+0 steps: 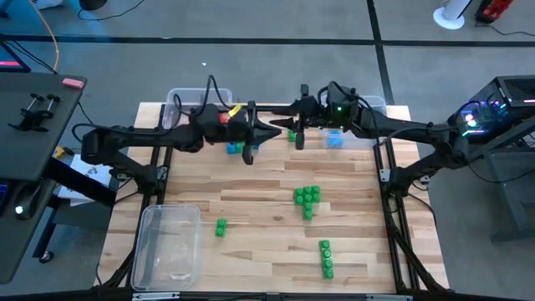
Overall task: Sort blocks
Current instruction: Put the blue game piece into the top right transparent bin
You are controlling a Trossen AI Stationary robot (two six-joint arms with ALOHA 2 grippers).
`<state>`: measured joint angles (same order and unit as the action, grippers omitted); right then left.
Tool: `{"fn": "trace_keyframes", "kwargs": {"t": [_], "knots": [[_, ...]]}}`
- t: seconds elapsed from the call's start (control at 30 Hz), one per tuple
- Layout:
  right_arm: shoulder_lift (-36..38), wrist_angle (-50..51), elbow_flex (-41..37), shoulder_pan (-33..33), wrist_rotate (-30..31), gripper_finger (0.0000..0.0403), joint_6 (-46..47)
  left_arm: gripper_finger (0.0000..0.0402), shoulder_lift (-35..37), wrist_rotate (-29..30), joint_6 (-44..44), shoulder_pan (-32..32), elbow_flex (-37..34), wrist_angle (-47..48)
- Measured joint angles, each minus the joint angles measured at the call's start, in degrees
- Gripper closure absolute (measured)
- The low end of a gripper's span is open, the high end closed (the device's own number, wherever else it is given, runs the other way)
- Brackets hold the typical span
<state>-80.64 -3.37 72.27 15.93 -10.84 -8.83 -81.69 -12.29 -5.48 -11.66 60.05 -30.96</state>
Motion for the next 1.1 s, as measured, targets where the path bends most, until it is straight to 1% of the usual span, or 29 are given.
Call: {"fn": "trace_keyframes", "kwargs": {"t": [0.17, 0.23, 0.43, 0.67, 0.7, 0.8, 0.87, 0.97, 1.03, 1.1], "knots": [[-0.85, -1.12, -0.02, -1.07, -0.31, 0.0337, -0.12, 0.0401, -0.11, 2.24, 0.63, -0.93, 0.0, -0.29], [-0.9, -1.02, -0.02, -1.24, -1.31, 0.0337, -0.16, 0.0401, -0.11, 3.16, 0.67, -1.52, 0.02, 0.05], [-1.0, -0.99, -0.06, -2.48, -1.4, 0.0337, -0.16, 0.0401, -0.33, 2.11, 3.25, -2.84, 0.17, 2.44], [-0.94, -0.45, -0.13, -3.24, -1.61, 0.0337, -0.08, 0.0401, -2.07, 2.43, 5.2, -2.99, 0.2, 2.01], [-0.94, -0.28, -0.13, -3.24, -0.87, 0.0337, -0.12, 0.0401, -2.02, 2.51, 5.57, -3.01, 0.2, 2.16], [-0.79, 0.16, -0.13, -3.01, 4.25, 0.0337, -0.12, 0.0401, 0.38, 3.01, 5.88, -3.11, 0.1, 3.56], [-0.73, 0.08, -0.07, -2.36, 6.97, 0.0337, -0.2, 0.0401, 3.13, 4.07, 7.08, -3.36, -0.14, 6.27], [-0.37, -0.54, 0.05, -1.03, 7.93, 0.0337, -0.23, 0.0401, 9.56, 8.44, 11.1, -4.02, -0.06, 13.23], [-0.43, -0.3, 0.09, -0.11, 8.46, 0.0337, -0.42, 0.0401, 13.73, 12.9, 13.72, -4.47, 0.15, 21.44], [-0.54, -0.02, 0.07, 0.86, 9.09, 0.0337, -0.49, 0.0401, 16.87, 17.07, 14.58, -5.06, 0.11, 31.35]]}}
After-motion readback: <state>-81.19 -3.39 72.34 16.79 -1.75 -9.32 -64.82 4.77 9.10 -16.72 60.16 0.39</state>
